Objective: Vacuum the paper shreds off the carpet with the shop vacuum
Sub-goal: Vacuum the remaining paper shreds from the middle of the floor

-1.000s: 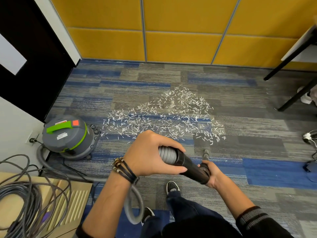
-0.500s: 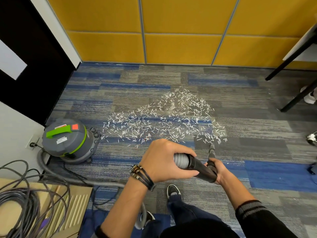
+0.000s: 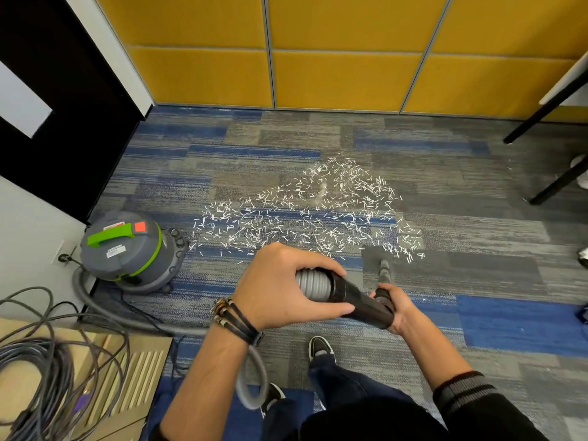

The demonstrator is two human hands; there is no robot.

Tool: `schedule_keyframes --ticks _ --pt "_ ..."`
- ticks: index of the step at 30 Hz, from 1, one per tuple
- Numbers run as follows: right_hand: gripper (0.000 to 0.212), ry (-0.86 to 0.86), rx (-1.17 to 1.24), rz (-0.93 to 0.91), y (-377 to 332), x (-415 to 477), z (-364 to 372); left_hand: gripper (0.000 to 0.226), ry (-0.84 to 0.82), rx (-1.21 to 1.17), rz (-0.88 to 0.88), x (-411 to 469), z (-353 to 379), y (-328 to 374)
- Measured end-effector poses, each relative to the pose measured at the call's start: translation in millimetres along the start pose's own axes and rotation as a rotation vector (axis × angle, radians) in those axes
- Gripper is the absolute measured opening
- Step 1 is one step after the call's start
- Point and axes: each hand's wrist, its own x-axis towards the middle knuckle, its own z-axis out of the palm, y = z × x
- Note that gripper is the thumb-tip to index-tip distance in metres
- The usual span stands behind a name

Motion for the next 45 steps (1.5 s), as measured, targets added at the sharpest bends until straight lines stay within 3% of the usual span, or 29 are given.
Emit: schedule_keyframes --ticks 10,17,21,32,45 --pt "0.027 0.109 0.001 -0.057 -58.7 7.6 -33.7 0.037 0.001 0.025 -0.061 36.8 60.4 5.4" --pt "0.022 0.001 -0.031 0.023 -46.6 14.4 -7.3 0.035 0.053 0.044 0.054 51.0 19.5 6.6" --pt "0.019 -0.006 -0.022 -0.027 -66.9 13.7 -9.4 0.035 0.067 0.022 0.073 70.0 20.5 13.2" --pt "0.027 0.162 0.007 -0.065 -130.6 31.1 -56.9 0.039 -0.005 0.014 -0.067 110.3 98.7 0.3" --pt "0.024 -0.032 0.062 0.084 -58.6 45.4 31.3 0.034 0.043 0.132 -0.150 75.4 -0.5 -3.9"
